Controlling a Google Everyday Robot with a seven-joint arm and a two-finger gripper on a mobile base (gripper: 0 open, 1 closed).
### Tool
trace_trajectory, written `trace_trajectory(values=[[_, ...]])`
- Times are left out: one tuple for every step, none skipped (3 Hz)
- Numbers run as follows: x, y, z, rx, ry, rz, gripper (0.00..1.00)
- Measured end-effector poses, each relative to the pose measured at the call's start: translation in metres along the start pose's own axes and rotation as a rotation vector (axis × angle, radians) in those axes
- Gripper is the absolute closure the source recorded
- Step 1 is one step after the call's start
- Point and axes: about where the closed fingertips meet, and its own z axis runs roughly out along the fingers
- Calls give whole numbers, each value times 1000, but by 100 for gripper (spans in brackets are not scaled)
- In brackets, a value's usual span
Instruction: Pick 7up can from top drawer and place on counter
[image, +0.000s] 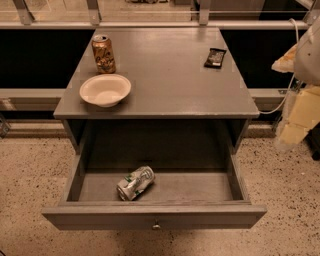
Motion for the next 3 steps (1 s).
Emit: trace_trajectory(values=[[0, 0, 0, 0, 0, 0, 0], [-20, 9, 5, -18, -12, -86, 0], [-78, 31, 40, -43, -12, -306, 0]])
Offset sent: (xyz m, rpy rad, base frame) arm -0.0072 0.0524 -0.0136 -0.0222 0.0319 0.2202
